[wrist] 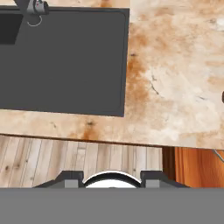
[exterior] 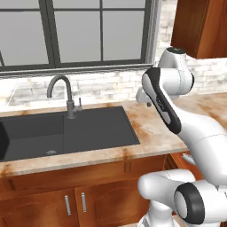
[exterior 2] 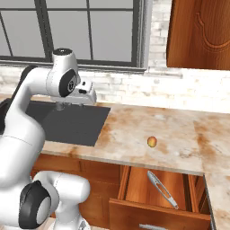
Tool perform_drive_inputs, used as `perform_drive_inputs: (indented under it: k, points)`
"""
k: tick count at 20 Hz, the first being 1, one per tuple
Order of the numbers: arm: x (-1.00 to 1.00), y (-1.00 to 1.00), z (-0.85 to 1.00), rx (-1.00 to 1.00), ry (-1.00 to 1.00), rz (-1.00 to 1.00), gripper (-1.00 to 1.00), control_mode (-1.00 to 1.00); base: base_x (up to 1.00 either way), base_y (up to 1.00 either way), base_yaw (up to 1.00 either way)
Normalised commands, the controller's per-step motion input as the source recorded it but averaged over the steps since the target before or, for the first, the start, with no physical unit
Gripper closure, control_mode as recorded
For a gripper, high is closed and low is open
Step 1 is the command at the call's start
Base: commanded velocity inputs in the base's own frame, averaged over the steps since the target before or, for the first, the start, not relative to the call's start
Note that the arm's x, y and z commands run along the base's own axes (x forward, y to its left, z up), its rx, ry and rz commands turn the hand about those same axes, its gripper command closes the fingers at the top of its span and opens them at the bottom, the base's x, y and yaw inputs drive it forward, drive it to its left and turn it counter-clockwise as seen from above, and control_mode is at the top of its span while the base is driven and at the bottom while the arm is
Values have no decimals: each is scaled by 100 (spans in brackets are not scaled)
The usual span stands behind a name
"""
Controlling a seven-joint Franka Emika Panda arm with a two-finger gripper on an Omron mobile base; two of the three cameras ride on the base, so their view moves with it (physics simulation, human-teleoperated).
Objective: Pick the tongs from the drawer and place it on the counter.
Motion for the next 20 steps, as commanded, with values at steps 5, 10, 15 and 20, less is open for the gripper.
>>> perform_drive_inputs:
  k: [5,10,15,20]
  points:
    - [-18,-41,-1,0,0,-9,-100,-100,0,0,0]
    - [-12,-91,-18,0,13,-15,-100,-100,0,0,0]
    - [-30,-93,-50,0,32,-12,-100,-100,0,0,0]
    - [-52,-83,-65,0,28,-7,-100,-100,0,0,0]
